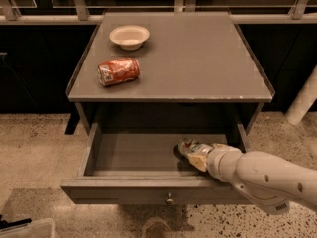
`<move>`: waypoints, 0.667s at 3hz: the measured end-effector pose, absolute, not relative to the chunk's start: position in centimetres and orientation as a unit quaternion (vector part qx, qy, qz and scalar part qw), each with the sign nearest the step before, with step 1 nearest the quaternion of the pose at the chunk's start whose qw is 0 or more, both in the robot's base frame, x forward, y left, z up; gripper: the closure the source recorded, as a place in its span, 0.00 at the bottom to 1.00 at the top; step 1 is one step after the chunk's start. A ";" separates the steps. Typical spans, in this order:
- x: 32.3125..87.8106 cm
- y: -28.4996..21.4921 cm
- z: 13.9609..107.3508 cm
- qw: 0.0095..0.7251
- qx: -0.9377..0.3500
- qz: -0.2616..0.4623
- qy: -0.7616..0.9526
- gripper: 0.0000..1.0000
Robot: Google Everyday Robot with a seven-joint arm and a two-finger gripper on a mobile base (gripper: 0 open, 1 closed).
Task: Place 7up can into top drawer
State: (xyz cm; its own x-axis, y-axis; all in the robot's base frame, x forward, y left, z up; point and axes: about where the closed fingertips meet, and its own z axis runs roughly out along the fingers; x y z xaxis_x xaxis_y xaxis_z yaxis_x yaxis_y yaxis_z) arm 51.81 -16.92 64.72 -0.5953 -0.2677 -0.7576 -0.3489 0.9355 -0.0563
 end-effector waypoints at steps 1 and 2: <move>52.7 -14.7 64.6 0.410 -0.193 0.056 0.890 0.00; 52.7 -14.7 64.6 0.410 -0.193 0.056 0.890 0.00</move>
Offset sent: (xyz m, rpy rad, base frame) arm 0.0084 0.0192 -0.0024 -0.0069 0.0105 0.0368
